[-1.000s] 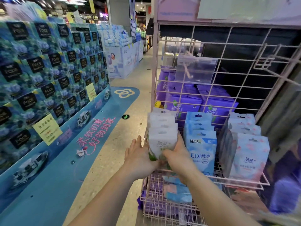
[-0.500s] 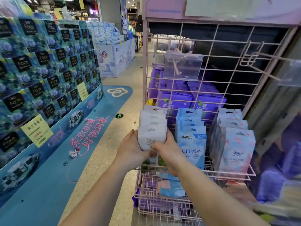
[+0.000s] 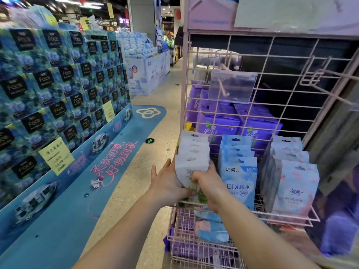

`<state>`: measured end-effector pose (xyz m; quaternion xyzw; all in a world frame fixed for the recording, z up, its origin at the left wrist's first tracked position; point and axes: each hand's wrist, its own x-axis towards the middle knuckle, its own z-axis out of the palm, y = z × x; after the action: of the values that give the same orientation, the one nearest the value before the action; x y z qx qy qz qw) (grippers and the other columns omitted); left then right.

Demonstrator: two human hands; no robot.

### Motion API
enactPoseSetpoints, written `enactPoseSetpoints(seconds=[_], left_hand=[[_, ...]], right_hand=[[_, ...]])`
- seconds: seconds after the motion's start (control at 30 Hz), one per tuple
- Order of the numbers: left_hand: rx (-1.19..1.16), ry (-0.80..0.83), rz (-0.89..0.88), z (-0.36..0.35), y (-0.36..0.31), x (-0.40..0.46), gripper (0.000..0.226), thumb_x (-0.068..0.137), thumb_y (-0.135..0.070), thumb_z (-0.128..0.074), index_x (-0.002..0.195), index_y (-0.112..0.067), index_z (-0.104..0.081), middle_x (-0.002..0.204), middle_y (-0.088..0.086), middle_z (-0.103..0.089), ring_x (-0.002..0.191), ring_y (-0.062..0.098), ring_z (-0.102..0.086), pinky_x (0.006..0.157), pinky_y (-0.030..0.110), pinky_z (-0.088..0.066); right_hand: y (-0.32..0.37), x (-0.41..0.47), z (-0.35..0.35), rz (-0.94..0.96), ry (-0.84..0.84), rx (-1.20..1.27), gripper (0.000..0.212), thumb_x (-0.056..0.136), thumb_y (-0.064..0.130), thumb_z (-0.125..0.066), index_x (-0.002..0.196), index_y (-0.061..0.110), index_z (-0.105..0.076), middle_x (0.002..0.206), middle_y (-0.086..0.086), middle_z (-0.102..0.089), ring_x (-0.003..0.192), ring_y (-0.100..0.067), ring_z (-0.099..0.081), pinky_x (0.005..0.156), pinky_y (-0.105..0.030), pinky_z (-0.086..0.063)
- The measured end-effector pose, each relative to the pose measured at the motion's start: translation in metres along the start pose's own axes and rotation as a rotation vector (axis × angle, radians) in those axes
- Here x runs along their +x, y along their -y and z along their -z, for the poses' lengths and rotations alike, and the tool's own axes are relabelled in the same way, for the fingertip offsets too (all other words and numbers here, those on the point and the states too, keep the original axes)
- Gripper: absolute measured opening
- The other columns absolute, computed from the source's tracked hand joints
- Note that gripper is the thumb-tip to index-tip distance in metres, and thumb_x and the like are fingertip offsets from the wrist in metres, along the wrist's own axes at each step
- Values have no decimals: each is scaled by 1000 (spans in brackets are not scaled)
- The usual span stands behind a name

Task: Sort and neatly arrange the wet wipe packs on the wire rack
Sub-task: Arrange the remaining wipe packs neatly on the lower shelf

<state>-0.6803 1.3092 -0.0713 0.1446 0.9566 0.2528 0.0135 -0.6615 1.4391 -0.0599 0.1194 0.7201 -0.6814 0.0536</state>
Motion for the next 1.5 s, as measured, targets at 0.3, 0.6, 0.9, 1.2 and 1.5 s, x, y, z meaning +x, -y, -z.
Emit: enactPoseSetpoints(seconds=[0.3, 0.6, 0.9, 1.2, 1.5], left_hand=[[-237, -114, 158, 5, 10, -11, 134, 38, -63, -81, 148, -24, -16, 148, 0, -39, 138, 25, -35, 111, 51, -31], [-419, -451, 152, -9, -9, -72, 75, 75, -35, -77, 139, -25, -40, 137, -10, -44, 131, 10, -37, 105, 26, -29], [-382, -595, -51, -37, -13, -95, 9, 81, -14, -67, 78, -22, -64, 76, -16, -60, 80, 3, -55, 70, 17, -43], [-295, -96, 20, -118, -7, -99, 17, 82, -27, -70, 97, -30, -62, 90, -17, -54, 86, 6, -55, 76, 24, -46], [-169, -106, 336, -167, -44, -78, 55, 73, -28, -76, 124, -20, -57, 124, 6, -50, 117, 22, -51, 99, 26, -39]], right_hand=[[-1, -10, 4, 40, -21, -193, 86, 64, 15, -65, 141, 34, -31, 120, 4, -65, 109, -21, -63, 91, -46, -55], [-34, -90, 52, 299, -321, -87, 39, 91, -1, -55, 97, 37, -61, 102, 15, -68, 96, 3, -63, 81, -11, -50], [-79, -96, 97, 141, -421, -38, 32, 87, -9, -53, 82, 20, -66, 81, -2, -70, 69, -17, -64, 67, -27, -50], [-140, -107, 117, -165, -304, 27, 18, 88, -3, -58, 82, 12, -66, 76, -9, -66, 62, -17, -55, 58, -27, -46], [-156, -87, 185, -207, -20, -65, 8, 89, 4, -61, 91, 9, -68, 75, -8, -66, 62, -15, -56, 57, -24, -46]])
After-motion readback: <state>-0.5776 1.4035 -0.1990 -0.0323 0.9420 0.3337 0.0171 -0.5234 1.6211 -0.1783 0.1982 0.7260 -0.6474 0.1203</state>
